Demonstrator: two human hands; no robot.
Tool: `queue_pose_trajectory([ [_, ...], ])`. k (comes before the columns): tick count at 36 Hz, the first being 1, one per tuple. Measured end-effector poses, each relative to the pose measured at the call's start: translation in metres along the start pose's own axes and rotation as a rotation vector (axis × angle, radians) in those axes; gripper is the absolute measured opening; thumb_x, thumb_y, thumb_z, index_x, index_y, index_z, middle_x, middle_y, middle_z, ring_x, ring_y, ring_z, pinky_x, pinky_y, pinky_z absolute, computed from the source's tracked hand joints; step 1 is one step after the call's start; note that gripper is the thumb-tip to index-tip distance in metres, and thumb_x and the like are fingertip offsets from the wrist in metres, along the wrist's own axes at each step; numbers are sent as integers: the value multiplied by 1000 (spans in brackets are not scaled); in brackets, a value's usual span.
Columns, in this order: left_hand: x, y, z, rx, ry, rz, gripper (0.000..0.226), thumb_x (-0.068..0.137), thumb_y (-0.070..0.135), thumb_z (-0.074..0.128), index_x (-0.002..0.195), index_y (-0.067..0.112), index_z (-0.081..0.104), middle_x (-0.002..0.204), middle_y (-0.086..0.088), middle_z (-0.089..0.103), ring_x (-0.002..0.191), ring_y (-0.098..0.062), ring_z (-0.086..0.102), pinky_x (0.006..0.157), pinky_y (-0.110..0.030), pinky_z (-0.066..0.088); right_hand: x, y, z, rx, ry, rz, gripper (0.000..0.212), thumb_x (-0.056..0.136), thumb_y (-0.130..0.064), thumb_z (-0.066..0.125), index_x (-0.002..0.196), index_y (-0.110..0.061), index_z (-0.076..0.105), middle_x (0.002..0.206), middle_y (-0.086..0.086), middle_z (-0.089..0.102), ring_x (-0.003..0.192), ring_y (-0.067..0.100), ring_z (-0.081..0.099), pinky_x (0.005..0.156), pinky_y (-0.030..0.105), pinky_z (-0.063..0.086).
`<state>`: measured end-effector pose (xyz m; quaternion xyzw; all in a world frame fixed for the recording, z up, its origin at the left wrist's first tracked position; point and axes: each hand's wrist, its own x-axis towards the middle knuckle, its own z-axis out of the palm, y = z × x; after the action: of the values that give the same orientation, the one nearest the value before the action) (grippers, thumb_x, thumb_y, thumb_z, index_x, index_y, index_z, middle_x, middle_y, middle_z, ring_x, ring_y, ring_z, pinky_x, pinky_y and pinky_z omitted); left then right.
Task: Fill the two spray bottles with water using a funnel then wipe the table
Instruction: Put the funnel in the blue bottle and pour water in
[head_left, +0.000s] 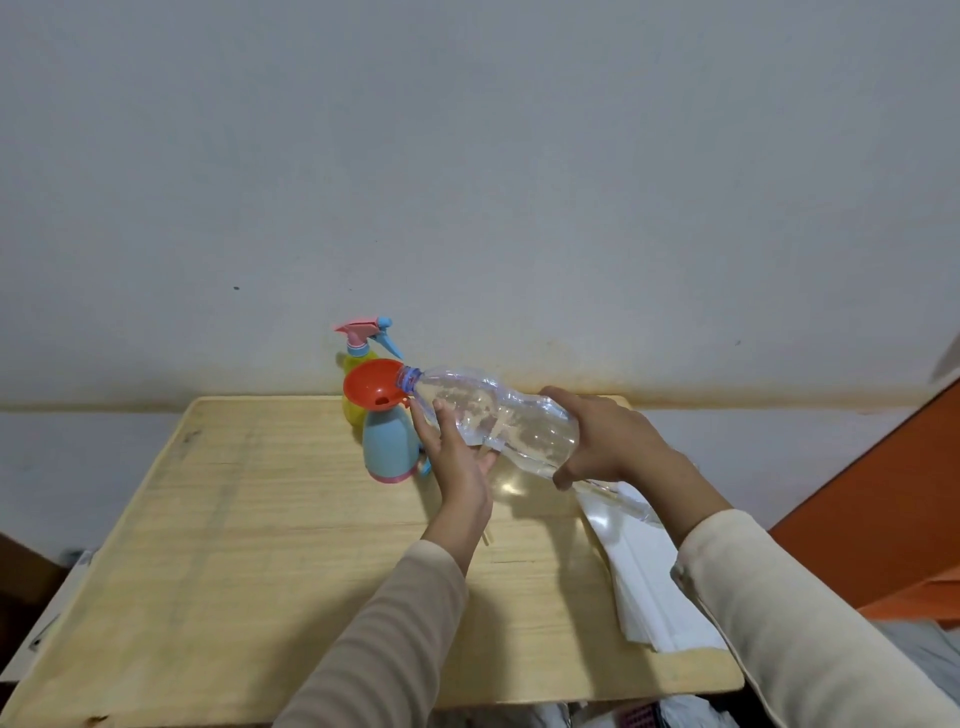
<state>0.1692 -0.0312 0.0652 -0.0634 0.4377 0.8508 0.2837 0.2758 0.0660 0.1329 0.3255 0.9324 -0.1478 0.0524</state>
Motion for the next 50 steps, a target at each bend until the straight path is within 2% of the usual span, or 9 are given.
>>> queue_pose_trajectory([
  [2,-1,1,2,-2,12,0,52,94,47,47,140,52,23,149,6,34,127,-26,48,92,-49,46,0,-1,-2,-13,1,-2,102,54,-38,80,139,-44,23,123,-4,53,115,23,51,83,35,44],
  [5,-2,2,4,-7,12,15,52,97,43,44,142,49,20,132,9,43,98,-19,64,89,-47,44,-1,-3,-4,-25,5,-6,102,55,-37,80,140,-43,24,119,-3,53,112,24,52,85,35,44],
  [8,-3,4,4,-9,8,12,52,96,44,45,142,50,21,126,5,51,98,-24,66,90,-48,46,-2,-4,-7,-37,6,-10,101,57,-37,80,140,-42,23,117,-2,53,109,25,53,83,35,44],
  [14,-4,5,6,1,7,22,51,97,42,43,143,47,21,110,15,50,82,-10,67,95,-50,44,-3,-5,-8,-40,6,-11,101,56,-37,80,141,-41,24,117,-3,53,109,25,53,84,35,44],
  [17,-4,4,5,-12,3,0,52,97,43,44,142,49,21,115,12,51,95,-23,68,97,-53,44,-4,-5,-7,-42,7,-13,101,56,-36,79,141,-41,24,117,-2,53,108,25,53,84,35,45],
  [21,-5,3,6,-22,27,21,52,98,40,42,145,45,19,99,19,49,78,-8,60,92,-48,44,-4,-5,-8,-43,2,-13,102,56,-37,80,141,-41,23,117,-3,53,109,24,53,84,35,45],
  [25,-4,0,5,-4,24,22,52,98,40,42,144,45,19,118,7,47,78,-7,61,90,-47,45,-4,-3,-9,-45,-2,-13,102,56,-36,80,141,-40,24,116,-2,53,108,25,54,81,34,44],
  [34,-5,-3,8,-45,7,-15,53,96,44,46,142,49,20,131,-2,49,100,-29,67,97,-55,45,-4,-1,-12,-74,8,-21,100,52,-38,80,137,-42,27,110,-3,54,102,23,56,79,35,47],
  [50,-1,-2,5,-40,10,-32,52,96,43,46,142,49,20,133,-4,52,100,-31,67,97,-56,44,-4,-1,-9,-66,3,-10,103,54,-38,80,140,-41,23,115,-3,55,106,23,54,82,35,46],
])
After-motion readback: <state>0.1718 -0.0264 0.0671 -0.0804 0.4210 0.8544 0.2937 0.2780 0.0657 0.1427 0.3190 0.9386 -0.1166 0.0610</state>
